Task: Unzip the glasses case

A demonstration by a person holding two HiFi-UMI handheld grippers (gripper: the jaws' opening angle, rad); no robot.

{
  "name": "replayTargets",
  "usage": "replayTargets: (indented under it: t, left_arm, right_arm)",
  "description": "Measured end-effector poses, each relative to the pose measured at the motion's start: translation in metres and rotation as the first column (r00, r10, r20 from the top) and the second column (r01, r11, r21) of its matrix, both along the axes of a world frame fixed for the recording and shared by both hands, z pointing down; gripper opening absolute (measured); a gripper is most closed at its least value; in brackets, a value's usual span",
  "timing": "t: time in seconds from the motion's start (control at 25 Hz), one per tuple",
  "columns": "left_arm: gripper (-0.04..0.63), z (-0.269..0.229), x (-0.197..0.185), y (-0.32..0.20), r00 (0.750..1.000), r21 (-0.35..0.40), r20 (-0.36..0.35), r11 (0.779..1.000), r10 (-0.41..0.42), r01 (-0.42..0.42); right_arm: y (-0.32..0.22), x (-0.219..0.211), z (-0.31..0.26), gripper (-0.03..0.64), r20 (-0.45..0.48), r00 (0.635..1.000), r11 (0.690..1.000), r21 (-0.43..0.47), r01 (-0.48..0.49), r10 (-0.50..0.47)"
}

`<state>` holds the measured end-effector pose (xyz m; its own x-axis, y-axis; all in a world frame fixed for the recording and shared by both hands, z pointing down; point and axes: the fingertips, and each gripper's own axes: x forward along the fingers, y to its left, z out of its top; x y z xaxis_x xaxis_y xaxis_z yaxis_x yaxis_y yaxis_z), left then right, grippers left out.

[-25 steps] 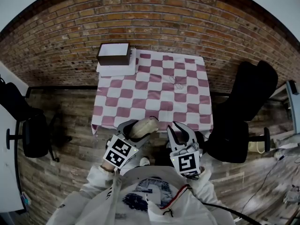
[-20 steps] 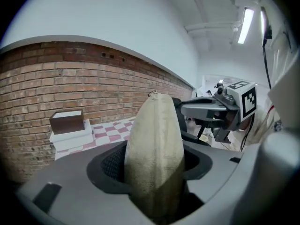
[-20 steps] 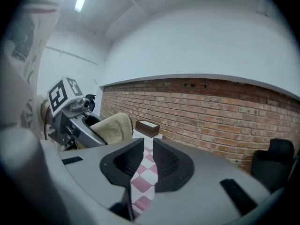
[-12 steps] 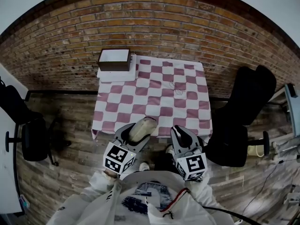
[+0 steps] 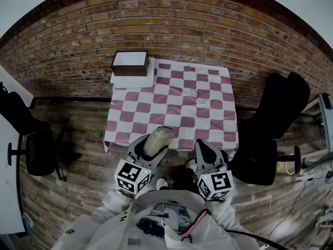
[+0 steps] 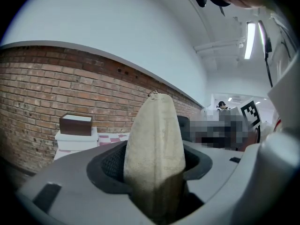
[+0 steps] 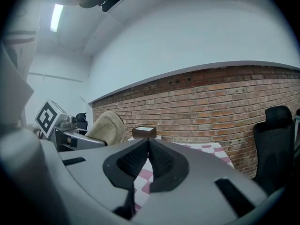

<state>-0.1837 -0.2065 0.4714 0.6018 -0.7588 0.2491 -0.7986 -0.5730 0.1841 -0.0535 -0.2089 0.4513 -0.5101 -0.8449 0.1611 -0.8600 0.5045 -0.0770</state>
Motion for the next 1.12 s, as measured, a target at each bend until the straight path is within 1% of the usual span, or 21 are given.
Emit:
replayTargets:
  t: [0.2,0.4,0.56,0.88,1.12]
  left_arm:
    - [0.293,-0.011,-0.003,0.004,0.998,0.047,-0.047,0.998,-0.037,0.039]
    - [0.293,-0.015,0.001,0.008,0.997,0.062,-0.067,0.997,-0.044,0.048]
    - [0.293,-0.014,0.001,0.013,0.997,0.062,-0.067,0.997,-0.047,0.051]
    - [0.293,-0.015,-0.006,0.023,0.996,0.074,-0.065,0.995,-0.064,0.069]
    - [0.293,-0.017,-0.015,0.027,0.995,0.092,-0.052,0.992,-0.085,0.089]
  right_arm:
    - [0.005,0.002,-0.004,0.015,0.015,1.0,1.0,0.005,-0.021,0.021]
    - [0.013,-0.001,-0.005,0.014,0.003,1.0,1.0,0.018,-0.02,0.02]
    - [0.019,-0.003,-0.005,0.014,-0.006,1.0,1.0,0.022,-0.015,0.015]
    - [0.025,-0.006,0.002,0.014,0.013,1.0,1.0,-0.002,-0.022,0.022]
    - [0.025,-0.017,-0.005,0.014,-0.015,1.0,0.999,0.037,-0.003,0.004]
